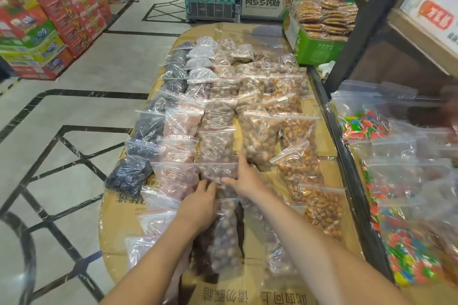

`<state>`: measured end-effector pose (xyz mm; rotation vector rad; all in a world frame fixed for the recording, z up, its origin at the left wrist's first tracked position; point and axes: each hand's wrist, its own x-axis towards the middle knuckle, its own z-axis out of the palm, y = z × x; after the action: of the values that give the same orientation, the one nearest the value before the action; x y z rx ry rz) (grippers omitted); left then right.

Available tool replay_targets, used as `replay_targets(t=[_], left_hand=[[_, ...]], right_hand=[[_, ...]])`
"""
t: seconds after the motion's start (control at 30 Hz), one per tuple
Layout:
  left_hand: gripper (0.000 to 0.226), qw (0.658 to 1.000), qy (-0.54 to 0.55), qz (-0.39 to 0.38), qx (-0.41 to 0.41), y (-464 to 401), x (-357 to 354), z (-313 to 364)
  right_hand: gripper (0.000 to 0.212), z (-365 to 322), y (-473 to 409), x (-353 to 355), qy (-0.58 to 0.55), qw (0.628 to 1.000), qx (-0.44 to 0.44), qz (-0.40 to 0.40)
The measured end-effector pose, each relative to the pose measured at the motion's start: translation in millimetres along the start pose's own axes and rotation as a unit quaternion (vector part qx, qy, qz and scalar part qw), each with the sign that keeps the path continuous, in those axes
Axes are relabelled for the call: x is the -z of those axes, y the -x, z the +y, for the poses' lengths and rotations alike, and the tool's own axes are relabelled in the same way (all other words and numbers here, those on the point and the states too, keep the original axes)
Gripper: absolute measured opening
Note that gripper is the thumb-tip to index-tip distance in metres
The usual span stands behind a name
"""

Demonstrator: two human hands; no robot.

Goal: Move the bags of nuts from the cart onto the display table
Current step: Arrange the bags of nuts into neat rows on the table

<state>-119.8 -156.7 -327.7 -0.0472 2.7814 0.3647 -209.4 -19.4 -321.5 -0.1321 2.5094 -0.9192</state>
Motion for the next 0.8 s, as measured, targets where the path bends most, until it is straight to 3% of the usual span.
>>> replay_targets(t=[0.13, 0.23, 0.33, 0.4, 0.53, 0.67, 0.8], left_hand=[[0.064, 0.999, -0.027, -0.046, 0.003, -5.8, -1.8, -0.1], [0.043, 1.000, 0.004, -0.030, 0.001, -10.9, 3.9, -2.6], [0.025, 0.997, 0.073, 0.001, 0.011, -16.5, 6.3, -2.7], [0.028, 0.991, 0.132, 0.016, 0.024, -20.4, 5.7, -3.5], [0.037, 0.976, 0.189, 0.106, 0.011, -16.7, 1.2, -10.0], [0.040, 0.996, 0.083, 0.028, 0.019, -18.3, -0.3, -8.2], [0.039, 0.998, 0.016, -0.056, 0.027, -31.6, 10.7, -8.4]], right_hand=[[0.095, 0.9, -7.0, -3.2, 0.006, 1.000, -0.029, 0.005], [0.095, -1.1, -6.6, -2.8, -0.008, 0.999, -0.034, -0.021], [0.071, 3.7, -6.1, -0.2, 0.008, 0.998, 0.003, -0.066], [0.053, 5.5, -8.0, 4.0, -0.005, 0.998, 0.017, -0.056], [0.040, 1.8, -9.3, -4.8, -0.152, 0.987, -0.031, -0.031], [0.056, -4.8, -14.7, -12.6, -0.116, 0.992, -0.046, -0.036], [0.076, 1.1, -11.3, 2.0, -0.156, 0.984, -0.060, -0.060]])
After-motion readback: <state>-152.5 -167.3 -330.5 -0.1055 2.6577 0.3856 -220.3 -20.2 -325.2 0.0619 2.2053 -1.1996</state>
